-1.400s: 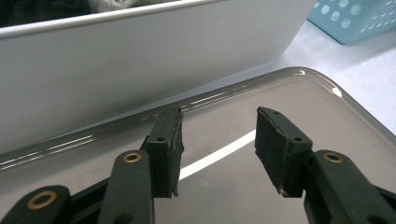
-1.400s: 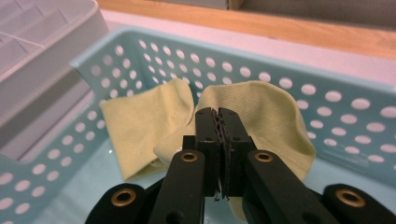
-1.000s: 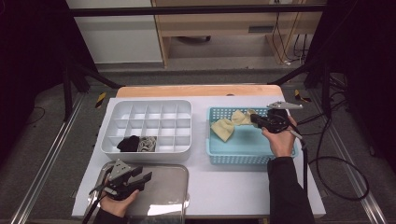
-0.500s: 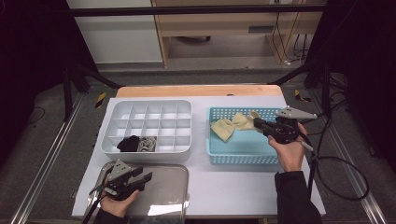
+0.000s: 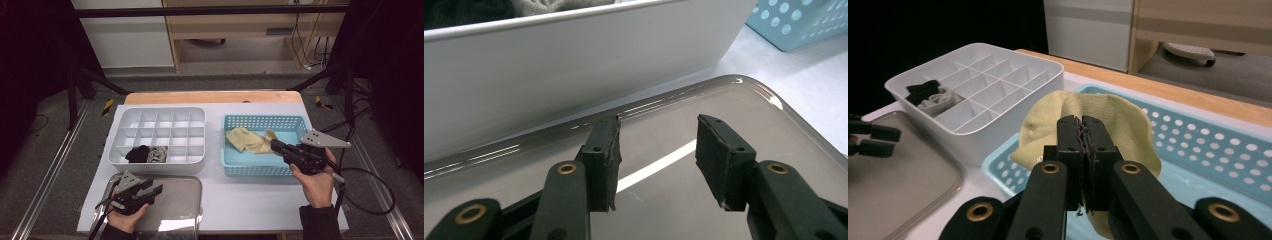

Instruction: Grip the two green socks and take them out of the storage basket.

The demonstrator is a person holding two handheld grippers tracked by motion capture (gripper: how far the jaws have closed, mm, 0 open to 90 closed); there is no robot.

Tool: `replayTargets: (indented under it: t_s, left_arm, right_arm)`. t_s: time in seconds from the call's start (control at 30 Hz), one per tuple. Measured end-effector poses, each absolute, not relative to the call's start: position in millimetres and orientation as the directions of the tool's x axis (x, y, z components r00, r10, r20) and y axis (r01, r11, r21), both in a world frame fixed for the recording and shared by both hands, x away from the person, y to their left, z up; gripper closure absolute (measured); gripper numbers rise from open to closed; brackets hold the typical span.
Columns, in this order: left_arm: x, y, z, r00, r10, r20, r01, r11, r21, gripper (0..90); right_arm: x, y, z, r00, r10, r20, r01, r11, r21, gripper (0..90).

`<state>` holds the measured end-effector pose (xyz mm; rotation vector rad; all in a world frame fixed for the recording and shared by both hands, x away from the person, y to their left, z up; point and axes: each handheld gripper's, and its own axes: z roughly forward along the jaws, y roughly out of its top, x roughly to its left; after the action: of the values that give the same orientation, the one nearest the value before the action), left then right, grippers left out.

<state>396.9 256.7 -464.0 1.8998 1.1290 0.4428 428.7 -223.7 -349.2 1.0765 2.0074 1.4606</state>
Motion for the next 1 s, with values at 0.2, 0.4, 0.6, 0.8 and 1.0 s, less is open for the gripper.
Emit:
replayTargets:
  t_s: [0.2,0.4,0.6,0.8,1.0]
  left_arm:
    - [396.8,256.6,-463.9,0.528,0.84,-0.122,0.537,-0.219,0.815,51.7]
    - [396.3,256.6,-463.3,0.528,0.84,-0.121,0.534,-0.218,0.817,51.6]
    - [395.5,257.1,-461.9,0.525,0.843,-0.116,0.532,-0.218,0.818,51.4]
    - [395.3,257.6,-461.3,0.525,0.843,-0.118,0.53,-0.216,0.82,51.2]
    - [395.1,257.3,-461.4,0.525,0.844,-0.115,0.53,-0.218,0.819,51.2]
  right_arm:
    - [407.4,-219.2,-354.9,-0.645,0.757,0.104,0.321,0.145,0.936,87.9]
    - [389.2,-213.9,-357.8,-0.687,0.72,0.101,0.301,0.155,0.941,87.9]
    - [378.0,-205.2,-368.8,-0.725,0.679,0.116,0.304,0.165,0.938,87.9]
    - [372.1,-191.3,-396.2,-0.746,0.652,0.138,0.347,0.204,0.915,87.8]
    - [373.1,-183.7,-428.1,-0.741,0.651,0.168,0.408,0.237,0.882,87.7]
